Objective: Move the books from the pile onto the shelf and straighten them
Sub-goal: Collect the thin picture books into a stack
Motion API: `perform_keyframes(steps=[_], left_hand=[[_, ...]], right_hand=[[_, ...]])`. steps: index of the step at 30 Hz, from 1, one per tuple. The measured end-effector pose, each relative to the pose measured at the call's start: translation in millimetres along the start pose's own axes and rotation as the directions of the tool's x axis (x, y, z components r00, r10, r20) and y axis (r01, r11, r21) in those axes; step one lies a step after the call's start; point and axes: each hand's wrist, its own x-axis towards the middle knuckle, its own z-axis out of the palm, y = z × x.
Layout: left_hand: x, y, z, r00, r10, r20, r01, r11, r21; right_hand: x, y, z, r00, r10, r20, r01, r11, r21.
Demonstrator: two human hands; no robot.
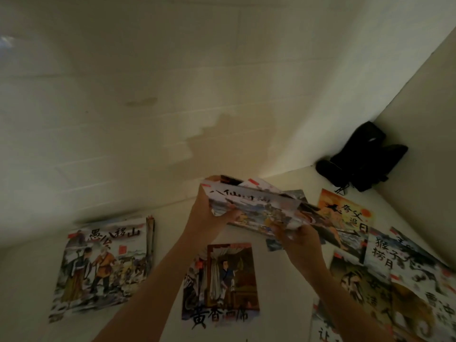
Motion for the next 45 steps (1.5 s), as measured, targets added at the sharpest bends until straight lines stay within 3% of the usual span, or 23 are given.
perform_keyframes(steps=[4,6,9,12,16,18,21,23,26,31,36,41,43,45], left_hand=[[4.3,-15.0,7.8,0.998,-0.061,0.036,0.061,0.998,-0.01],[1.3,-26.9,14.5,0.996,-0.081,0.037,0.082,0.997,-0.013],[-2.7,-41.5,20.3,0.995,-0.091,-0.032,0.095,0.985,0.141],[0.9,-50.9,14.7,0.989,-0.038,-0.145,0.069,0.975,0.212],[0.2,-53.2,14.5,0.996,-0.075,0.05,0.068,0.99,0.123],[-7.6,-56.3,24.3,0.987,-0.145,0.073,0.137,0.985,0.105],[-12.2,-62.8,28.3,0.984,-0.152,-0.091,0.175,0.908,0.38],[-11.4,-54.7,24.5,0.982,-0.156,-0.104,0.18,0.94,0.289],[-8.9,-46.4,21.8,0.986,-0.162,0.03,0.155,0.973,0.171],[-13.8,-41.2,24.8,0.995,-0.103,0.005,0.102,0.992,0.068],[-23.0,-47.9,26.1,0.993,-0.119,-0.026,0.121,0.986,0.118],[-45.4,-24.0,8.4,0.962,-0.145,-0.233,0.189,0.965,0.18],[-64.4,-23.6,-4.5,0.942,-0.259,-0.214,0.318,0.895,0.312],[-85.3,-25.8,-13.6,0.906,-0.383,-0.182,0.416,0.723,0.551]], right_hand=[[6.2,6.8,2.7,0.998,-0.059,-0.001,0.057,0.966,0.252],[4.3,14.8,7.8,0.998,-0.05,-0.033,0.058,0.955,0.291],[2.5,20.7,14.7,0.999,0.011,-0.047,0.006,0.937,0.349],[5.5,18.5,13.6,0.999,-0.03,-0.045,0.041,0.958,0.284],[2.7,21.7,18.1,0.99,-0.055,-0.129,0.083,0.97,0.228],[-0.4,21.8,28.3,0.978,-0.092,-0.185,0.123,0.979,0.16],[1.1,22.7,36.5,0.974,-0.101,-0.204,0.131,0.982,0.136],[3.5,18.0,33.0,0.983,-0.084,-0.163,0.111,0.98,0.166],[3.2,10.0,30.4,0.987,-0.142,-0.077,0.148,0.985,0.085],[-2.9,4.5,35.1,0.993,0.0,-0.115,0.024,0.978,0.209],[-16.3,3.2,39.6,0.987,0.094,-0.127,-0.082,0.992,0.1],[-33.5,-26.2,30.0,0.997,0.053,-0.063,-0.051,0.998,0.034],[-51.7,-30.5,30.3,0.989,0.148,-0.003,-0.147,0.981,-0.123],[-70.5,-26.0,38.9,0.949,0.299,0.101,-0.259,0.92,-0.293]])
